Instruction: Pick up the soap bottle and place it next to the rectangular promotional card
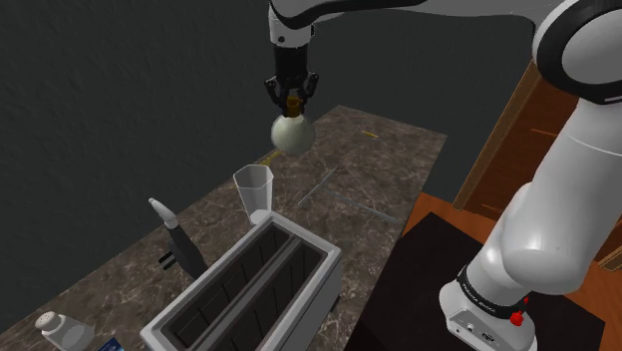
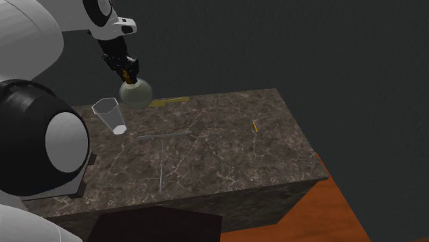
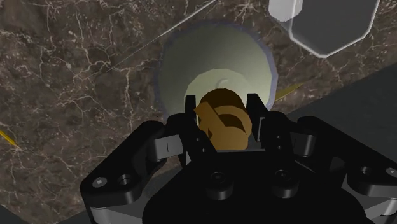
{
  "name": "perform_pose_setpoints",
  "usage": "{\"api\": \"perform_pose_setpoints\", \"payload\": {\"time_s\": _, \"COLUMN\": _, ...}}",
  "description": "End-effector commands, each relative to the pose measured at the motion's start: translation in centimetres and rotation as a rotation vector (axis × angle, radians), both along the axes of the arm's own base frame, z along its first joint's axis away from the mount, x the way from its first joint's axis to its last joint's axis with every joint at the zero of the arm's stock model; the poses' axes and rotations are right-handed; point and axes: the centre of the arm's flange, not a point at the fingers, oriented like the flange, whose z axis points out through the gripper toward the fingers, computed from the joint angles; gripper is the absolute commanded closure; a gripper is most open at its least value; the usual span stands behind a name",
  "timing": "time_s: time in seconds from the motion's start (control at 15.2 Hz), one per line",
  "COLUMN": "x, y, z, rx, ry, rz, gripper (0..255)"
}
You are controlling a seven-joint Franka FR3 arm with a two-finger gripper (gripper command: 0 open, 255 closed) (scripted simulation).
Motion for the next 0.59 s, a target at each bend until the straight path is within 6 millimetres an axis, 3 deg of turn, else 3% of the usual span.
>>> {"api": "perform_pose_setpoints", "payload": {"time_s": 0.0, "x": -0.1, "y": 2.7, "z": -0.3, "rx": 0.000, "ry": -0.001, "rz": -0.001, "gripper": 255}}
{"api": "perform_pose_setpoints", "payload": {"time_s": 0.53, "x": -1.0, "y": 13.1, "z": -2.4, "rx": 0.000, "ry": -0.001, "rz": -0.001, "gripper": 255}}
